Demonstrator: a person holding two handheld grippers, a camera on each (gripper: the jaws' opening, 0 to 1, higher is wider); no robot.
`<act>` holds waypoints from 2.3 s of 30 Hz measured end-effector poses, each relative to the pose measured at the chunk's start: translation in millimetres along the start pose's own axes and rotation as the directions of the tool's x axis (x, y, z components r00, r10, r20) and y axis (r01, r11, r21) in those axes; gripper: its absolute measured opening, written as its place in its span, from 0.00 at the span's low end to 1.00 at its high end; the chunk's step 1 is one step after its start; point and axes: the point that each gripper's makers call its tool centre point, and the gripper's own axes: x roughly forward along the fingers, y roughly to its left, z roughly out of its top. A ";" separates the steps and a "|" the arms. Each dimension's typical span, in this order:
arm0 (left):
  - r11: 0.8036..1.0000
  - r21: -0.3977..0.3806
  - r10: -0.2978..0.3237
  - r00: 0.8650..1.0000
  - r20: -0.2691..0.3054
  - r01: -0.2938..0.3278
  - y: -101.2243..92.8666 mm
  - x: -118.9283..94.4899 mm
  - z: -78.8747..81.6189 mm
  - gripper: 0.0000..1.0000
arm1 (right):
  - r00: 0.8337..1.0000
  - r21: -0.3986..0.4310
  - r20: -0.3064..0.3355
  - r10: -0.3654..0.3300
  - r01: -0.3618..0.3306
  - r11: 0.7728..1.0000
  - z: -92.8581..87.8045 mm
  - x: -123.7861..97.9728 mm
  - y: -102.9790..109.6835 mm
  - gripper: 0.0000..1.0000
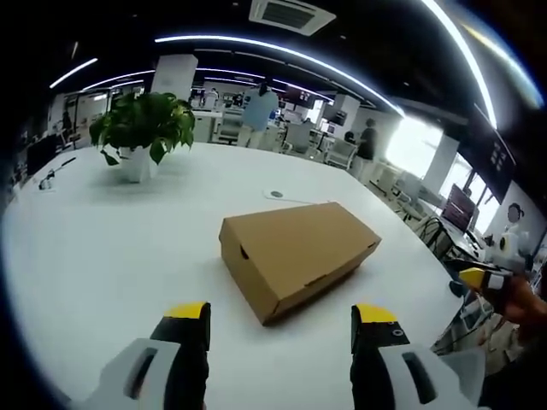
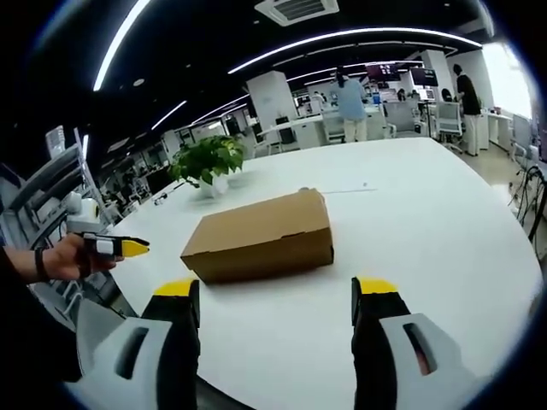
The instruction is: Operate the shoe box by opening the lid, removing the specified soft item, and placing it in the target area until the item is outside and the box remains undamaged.
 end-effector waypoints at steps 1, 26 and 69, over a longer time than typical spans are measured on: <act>1.000 0.000 -0.001 1.000 -0.002 0.001 0.3 2.0 -0.2 0.68 | 1.000 -0.003 -0.003 0.003 -0.003 1.000 1.0 3.8 -1.2 0.68; 0.999 0.014 -0.028 0.997 -0.075 0.029 1.4 49.7 -17.4 0.68 | 0.997 0.009 -0.050 0.061 -0.060 0.998 5.6 78.5 -25.2 0.66; 0.992 0.075 -0.094 0.985 -0.148 0.106 8.6 114.1 -21.6 0.58 | 0.992 0.033 -0.127 -0.024 0.028 0.999 4.5 175.4 -51.1 0.48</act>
